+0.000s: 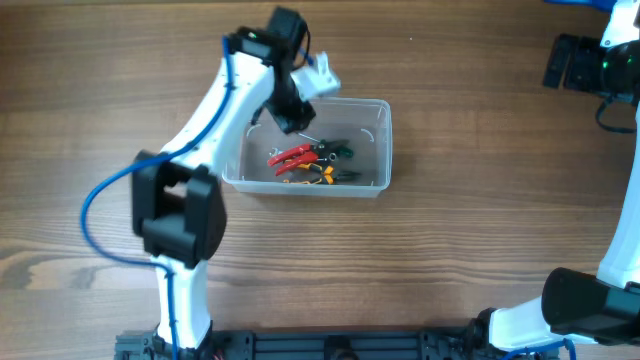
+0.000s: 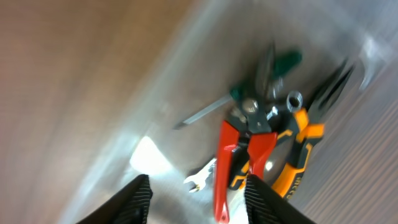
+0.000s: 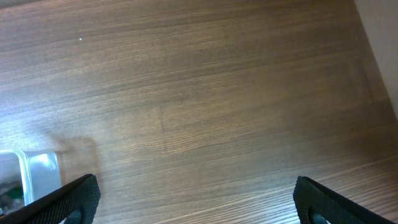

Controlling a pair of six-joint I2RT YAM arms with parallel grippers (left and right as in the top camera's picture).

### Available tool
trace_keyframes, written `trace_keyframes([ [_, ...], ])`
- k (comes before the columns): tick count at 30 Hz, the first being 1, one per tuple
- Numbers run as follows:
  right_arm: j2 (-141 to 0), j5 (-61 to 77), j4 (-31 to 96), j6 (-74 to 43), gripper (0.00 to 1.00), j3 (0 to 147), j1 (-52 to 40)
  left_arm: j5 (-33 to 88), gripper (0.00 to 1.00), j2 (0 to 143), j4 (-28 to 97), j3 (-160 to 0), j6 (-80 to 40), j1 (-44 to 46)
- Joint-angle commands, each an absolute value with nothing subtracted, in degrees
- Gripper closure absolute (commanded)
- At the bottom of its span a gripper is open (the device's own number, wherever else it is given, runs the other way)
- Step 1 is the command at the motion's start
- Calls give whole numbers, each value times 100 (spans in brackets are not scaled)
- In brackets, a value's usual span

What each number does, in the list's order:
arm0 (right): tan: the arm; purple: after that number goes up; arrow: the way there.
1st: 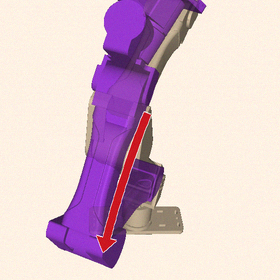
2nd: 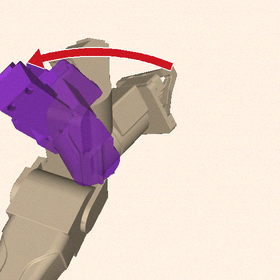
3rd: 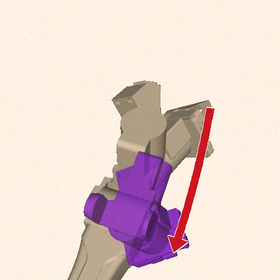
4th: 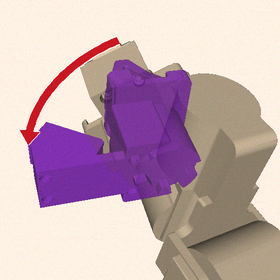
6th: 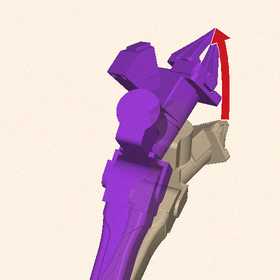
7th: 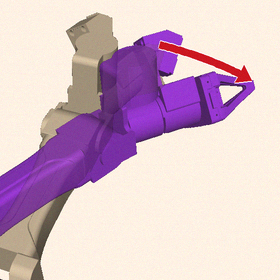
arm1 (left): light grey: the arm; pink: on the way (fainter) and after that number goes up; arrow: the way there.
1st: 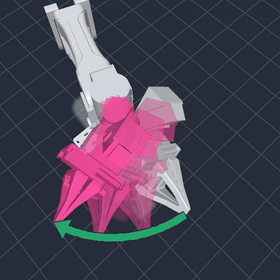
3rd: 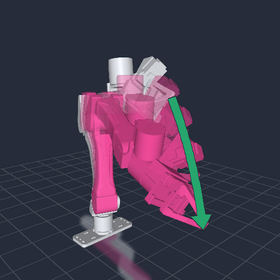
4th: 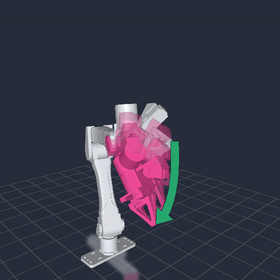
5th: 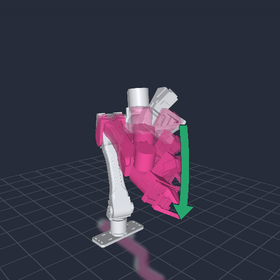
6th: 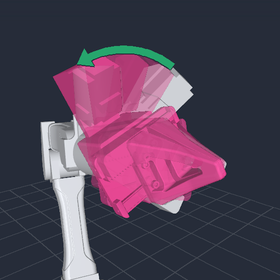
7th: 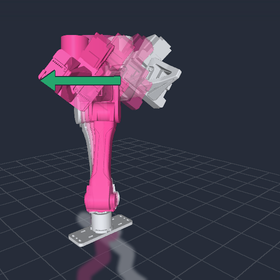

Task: Pack container
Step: 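Carry the shears with the left gripper into the container and release, then move the left gripper down over the red-black screwdriver, then align the left gripper on the screwdriver handle and close on it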

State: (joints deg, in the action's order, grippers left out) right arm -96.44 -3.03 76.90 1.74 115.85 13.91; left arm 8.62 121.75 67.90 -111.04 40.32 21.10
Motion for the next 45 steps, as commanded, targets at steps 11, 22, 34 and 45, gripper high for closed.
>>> trace_keyframes([
  [11, -9660, -276, 7677, 134, 0, 11579, 1378, -329, 67, 10783, 7931, -11520, -849, 106],
  [22, -9660, -276, 7677, 134, 0, 11579, 1378, 565, 69, 10989, 7832, -9931, -1424, -392],
  [34, -9660, -276, 7677, 134, 0, 11579, 1378, 661, 73, 10989, 6213, -7655, -1321, -469],
  [45, -9660, -276, 7677, 137, 0, 11579, 1378, 738, 57, 10991, 5540, -7330, -1223, -497],
])
